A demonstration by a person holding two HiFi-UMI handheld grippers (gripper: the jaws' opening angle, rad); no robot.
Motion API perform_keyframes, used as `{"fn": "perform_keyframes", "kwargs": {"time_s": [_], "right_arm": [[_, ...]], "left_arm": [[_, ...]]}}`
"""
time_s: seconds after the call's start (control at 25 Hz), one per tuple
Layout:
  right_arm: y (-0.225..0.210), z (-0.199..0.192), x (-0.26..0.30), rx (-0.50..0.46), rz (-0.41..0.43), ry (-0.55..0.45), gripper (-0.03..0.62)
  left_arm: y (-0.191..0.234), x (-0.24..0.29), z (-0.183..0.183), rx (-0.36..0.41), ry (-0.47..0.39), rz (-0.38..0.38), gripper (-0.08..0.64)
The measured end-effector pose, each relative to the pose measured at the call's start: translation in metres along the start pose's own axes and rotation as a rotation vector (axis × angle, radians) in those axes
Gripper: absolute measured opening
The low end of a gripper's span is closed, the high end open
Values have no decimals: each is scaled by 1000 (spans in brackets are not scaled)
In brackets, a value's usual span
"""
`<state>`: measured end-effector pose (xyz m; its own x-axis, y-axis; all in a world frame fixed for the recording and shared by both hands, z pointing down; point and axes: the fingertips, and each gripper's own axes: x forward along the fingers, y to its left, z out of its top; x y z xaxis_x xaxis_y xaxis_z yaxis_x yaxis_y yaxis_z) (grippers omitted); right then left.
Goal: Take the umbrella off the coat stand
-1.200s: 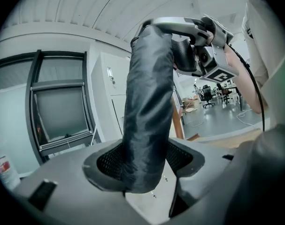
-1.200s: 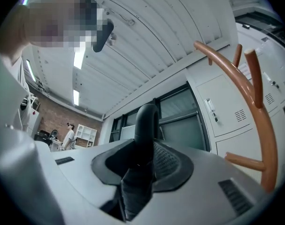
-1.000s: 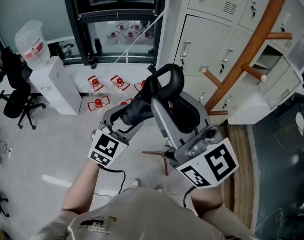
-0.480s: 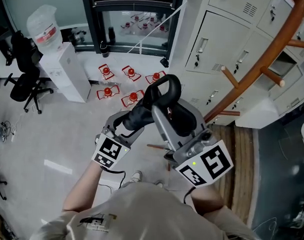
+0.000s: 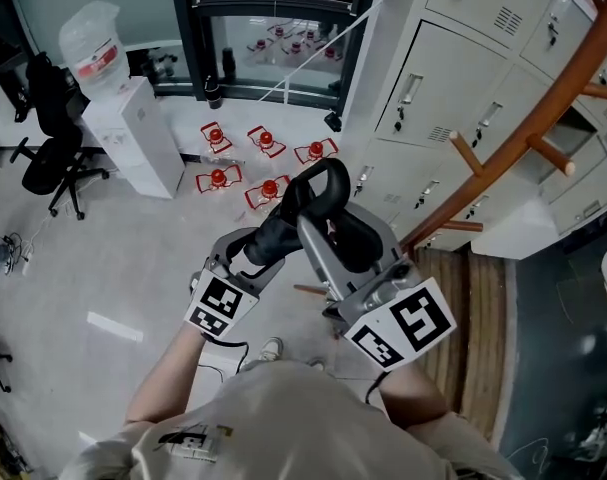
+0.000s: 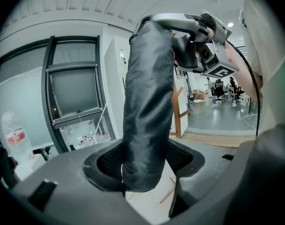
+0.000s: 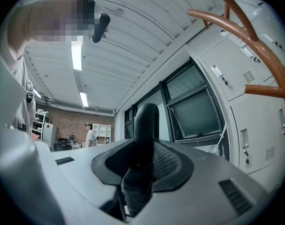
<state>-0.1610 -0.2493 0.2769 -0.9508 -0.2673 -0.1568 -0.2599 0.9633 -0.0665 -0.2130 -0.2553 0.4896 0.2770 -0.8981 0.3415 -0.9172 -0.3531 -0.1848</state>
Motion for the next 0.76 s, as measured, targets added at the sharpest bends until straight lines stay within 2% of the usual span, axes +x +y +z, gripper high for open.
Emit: {"fn": "perform_keyframes", "kwargs": {"time_s": [0.76], "right_arm": [[-1, 13, -13, -14, -33, -11, 112]], "left_arm": [[-8, 1, 15, 33, -9, -32, 279]]}}
